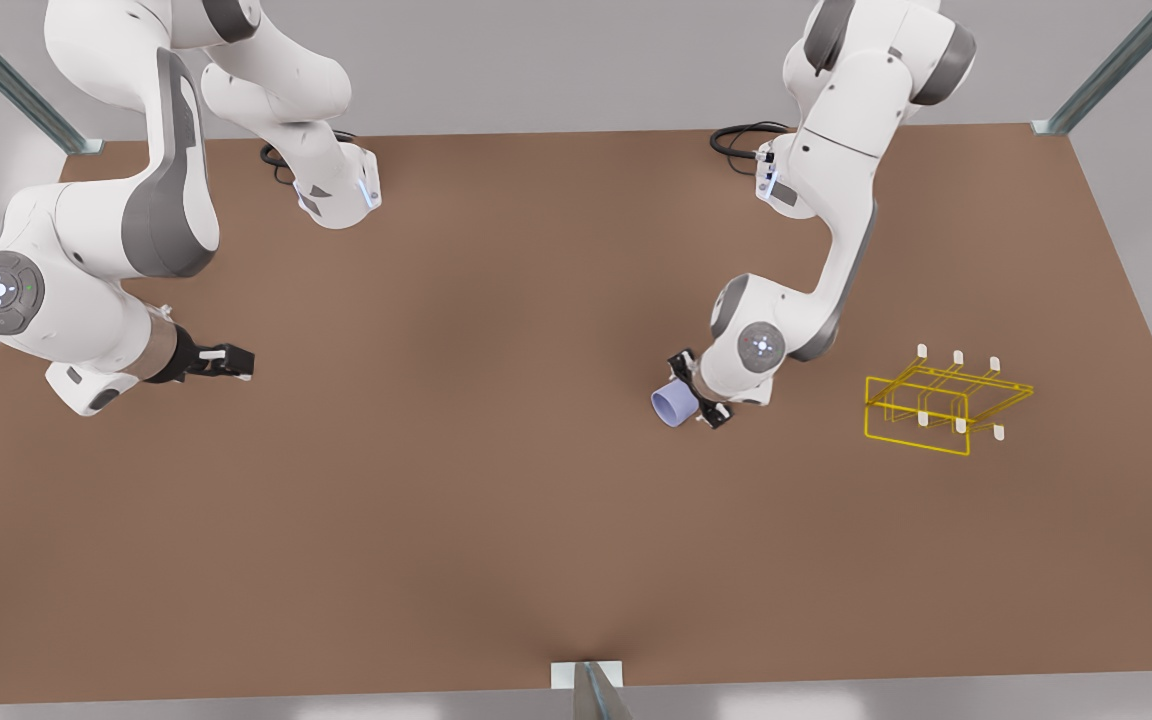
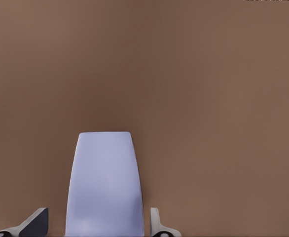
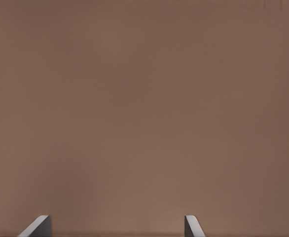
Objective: Place the cup on the cup holder
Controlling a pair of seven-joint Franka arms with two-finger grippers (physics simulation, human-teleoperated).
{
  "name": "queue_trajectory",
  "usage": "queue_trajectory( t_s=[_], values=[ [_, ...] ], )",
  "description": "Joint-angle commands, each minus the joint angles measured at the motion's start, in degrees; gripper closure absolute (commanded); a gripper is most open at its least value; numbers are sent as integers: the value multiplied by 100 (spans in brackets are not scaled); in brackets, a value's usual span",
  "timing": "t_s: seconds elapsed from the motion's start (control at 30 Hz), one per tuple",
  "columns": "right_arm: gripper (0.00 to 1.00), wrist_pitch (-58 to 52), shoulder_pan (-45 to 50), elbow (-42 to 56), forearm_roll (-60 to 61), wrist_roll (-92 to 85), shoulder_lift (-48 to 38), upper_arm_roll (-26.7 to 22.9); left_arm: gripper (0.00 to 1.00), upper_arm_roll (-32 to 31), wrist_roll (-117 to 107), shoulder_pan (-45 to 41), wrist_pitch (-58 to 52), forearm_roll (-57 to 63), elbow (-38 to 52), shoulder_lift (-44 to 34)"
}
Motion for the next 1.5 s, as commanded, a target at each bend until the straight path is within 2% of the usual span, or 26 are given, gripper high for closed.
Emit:
queue_trajectory(
  t_s=[0.0,0.53,0.57,0.6,0.63,0.73,0.77,0.8,0.87,0.93,0.97,1.03,1.1,1.13,1.23,1.33,1.4,1.47],
  values=[
    [0,21,0,4,-2,-414,-6,0,0,-6,-1331,-23,-136,-6,5,11],
    [0,12,0,-5,-2,-423,-6,0,0,-15,-1427,-58,497,451,225,705],
    [0,12,0,-5,-2,-423,2,0,12,-15,-1436,-111,479,443,277,714],
    [0,12,-9,-5,-2,-423,-6,0,20,-15,-1436,-111,470,443,304,705],
    [0,12,0,-5,-2,-423,2,0,23,-15,-1427,-111,435,434,313,670],
    [0,12,0,-5,-2,-423,-6,0,23,-15,-1410,-111,374,407,313,468],
    [0,12,0,-5,-2,-423,-6,0,23,11,-1348,-111,-100,434,383,257],
    [0,12,-9,-5,-2,-423,2,0,21,20,-1348,-111,-1189,784,1173,354],
    [0,12,-9,-5,-2,-423,-6,0,19,11,-1436,-233,-2876,1557,2183,363],
    [0,12,0,-5,-2,-423,-6,0,19,72,-1577,-804,-3677,2778,2510,380],
    [0,12,0,-5,-2,-423,2,0,20,862,-1463,-1621,-3942,3711,2642,389],
    [0,12,-9,-5,-2,-423,2,0,20,3630,-145,-3546,-3688,3870,2572,705],
    [0,12,-9,-5,7,-423,3,0,20,5546,1718,-4478,-3002,3326,2475,1408],
    [0,12,0,4,7,-423,46,0,20,6207,2465,-4760,-2747,3150,2352,1654],
    [0,30,-9,4,-2,-423,46,-9,20,7033,3423,-5085,-2738,3167,2299,2322],
    [0,495,-9,3,-63,-432,64,-9,20,7270,3774,-5112,-2729,3158,2273,2595],
    [2,566,-9,4,-28,-458,82,-9,20,7587,4294,-5314,-2378,3150,1852,2849],
    [0,584,0,4,-107,-423,73,0,21,7622,4742,-5323,-2351,3211,1588,3034]
  ],
)
